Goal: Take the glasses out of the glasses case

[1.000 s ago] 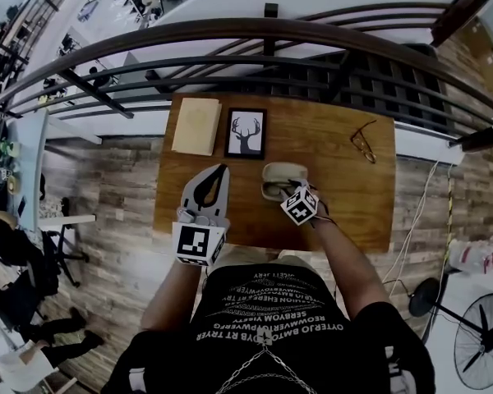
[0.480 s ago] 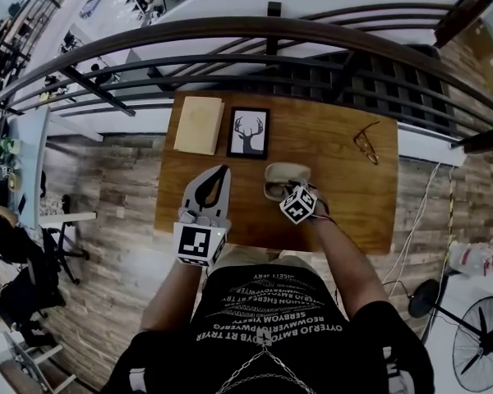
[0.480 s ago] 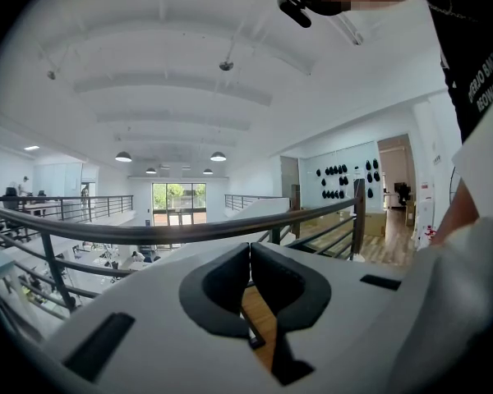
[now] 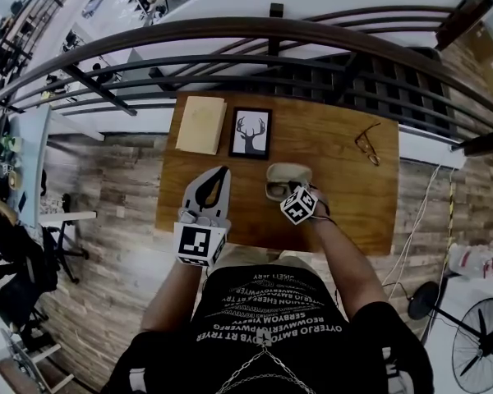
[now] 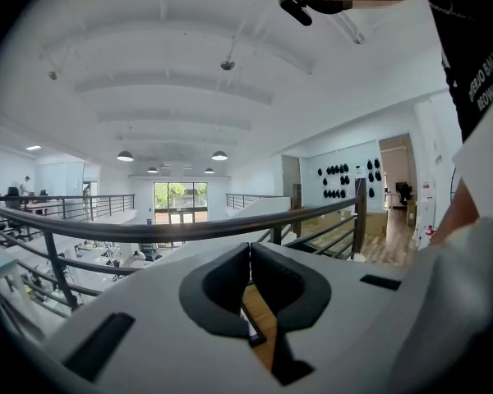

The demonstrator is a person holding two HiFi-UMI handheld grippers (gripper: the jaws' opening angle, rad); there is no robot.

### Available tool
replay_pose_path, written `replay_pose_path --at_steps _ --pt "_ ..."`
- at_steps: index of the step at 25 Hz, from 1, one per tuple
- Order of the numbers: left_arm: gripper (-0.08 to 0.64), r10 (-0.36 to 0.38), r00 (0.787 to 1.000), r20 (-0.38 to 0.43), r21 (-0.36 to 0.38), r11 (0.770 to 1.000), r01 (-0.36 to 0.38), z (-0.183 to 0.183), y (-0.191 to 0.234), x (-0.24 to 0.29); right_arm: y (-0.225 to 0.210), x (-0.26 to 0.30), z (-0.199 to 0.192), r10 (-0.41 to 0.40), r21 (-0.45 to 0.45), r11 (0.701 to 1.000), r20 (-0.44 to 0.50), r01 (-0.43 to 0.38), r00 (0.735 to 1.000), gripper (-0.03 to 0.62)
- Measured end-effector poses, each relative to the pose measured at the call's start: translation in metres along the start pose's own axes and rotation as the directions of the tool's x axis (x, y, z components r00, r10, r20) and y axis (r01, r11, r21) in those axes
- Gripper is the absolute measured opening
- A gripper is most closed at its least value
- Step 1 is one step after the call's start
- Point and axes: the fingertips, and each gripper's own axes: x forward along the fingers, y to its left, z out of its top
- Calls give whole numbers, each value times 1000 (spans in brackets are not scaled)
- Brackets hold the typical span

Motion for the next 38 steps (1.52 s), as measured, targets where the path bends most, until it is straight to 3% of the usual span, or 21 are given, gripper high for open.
replay_pose_path --at_steps 7,8,10,11,16,20,26,38 --pt "28 -12 1000 -13 -7 1000 12 -7 -4 1 1 -5 1 6 6 1000 24 -6 1000 17" --pt "28 -12 1000 -10 -7 1000 12 -6 -4 1 4 -4 1 19 -1 1000 22 -19 1000 35" --pt "28 -9 1000 -2 -8 1000 9 -4 -5 1 7 -2 0 42 -2 999 14 -42 999 133" --pt "28 -8 1000 -1 -7 1000 8 -4 -5 0 7 -1 -1 45 -1 999 10 -45 999 135" --pt "28 0 1000 -23 -4 1000 0 -8 -3 -5 9 7 -7 37 -51 998 -32 -39 999 130" --pt "28 6 999 -32 -5 1000 -7 -9 0 -7 7 16 -9 11 -72 997 -63 -15 998 83" --pt "28 11 1000 -15 3 1000 -11 -5 3 -5 4 13 -3 -5 -102 995 -53 -1 999 49" --pt "28 -37 999 -29 1 999 37 -8 -10 2 -7 -20 10 -8 50 999 71 5 997 26"
